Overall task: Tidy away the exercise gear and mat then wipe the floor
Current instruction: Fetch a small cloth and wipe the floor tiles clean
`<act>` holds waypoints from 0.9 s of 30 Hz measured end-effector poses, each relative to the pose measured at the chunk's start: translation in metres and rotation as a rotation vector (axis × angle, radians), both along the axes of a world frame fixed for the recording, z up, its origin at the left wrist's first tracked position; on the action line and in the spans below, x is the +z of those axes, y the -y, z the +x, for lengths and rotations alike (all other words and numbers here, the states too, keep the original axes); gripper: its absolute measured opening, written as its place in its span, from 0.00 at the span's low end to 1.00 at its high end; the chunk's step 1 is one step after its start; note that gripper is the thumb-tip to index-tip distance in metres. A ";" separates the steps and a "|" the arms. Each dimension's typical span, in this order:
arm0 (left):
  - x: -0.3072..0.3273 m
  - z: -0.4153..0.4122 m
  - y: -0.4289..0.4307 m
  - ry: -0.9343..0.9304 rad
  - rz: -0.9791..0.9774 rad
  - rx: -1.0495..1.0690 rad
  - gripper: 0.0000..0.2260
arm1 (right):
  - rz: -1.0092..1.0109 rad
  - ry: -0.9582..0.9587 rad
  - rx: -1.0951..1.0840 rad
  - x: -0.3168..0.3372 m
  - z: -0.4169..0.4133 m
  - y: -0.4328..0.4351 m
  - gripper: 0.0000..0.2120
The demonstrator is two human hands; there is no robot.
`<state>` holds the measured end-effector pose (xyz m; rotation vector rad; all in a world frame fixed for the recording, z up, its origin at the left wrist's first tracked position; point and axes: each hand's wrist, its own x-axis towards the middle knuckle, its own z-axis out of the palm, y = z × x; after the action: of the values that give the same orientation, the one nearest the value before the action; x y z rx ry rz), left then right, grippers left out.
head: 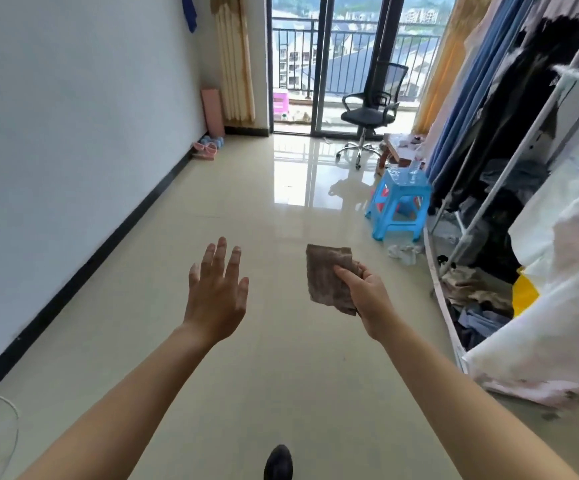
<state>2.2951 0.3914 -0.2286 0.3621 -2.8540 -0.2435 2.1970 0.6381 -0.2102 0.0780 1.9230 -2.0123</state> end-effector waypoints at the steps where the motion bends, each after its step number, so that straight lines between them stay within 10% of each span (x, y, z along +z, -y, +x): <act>1: -0.002 -0.037 0.006 0.011 0.008 0.000 0.28 | 0.009 0.007 -0.001 -0.001 -0.033 0.008 0.08; 16: 0.003 -0.475 0.056 0.087 -0.062 0.114 0.26 | -0.011 0.031 0.110 -0.014 -0.502 0.061 0.06; 27: -0.024 -0.598 0.094 0.250 0.062 0.624 0.29 | 0.145 0.121 0.590 -0.034 -0.740 0.194 0.05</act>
<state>1.6972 0.2972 -0.2530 1.3379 -2.7899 -0.1700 1.4569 0.4446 -0.2442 -0.2915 1.7482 -1.4465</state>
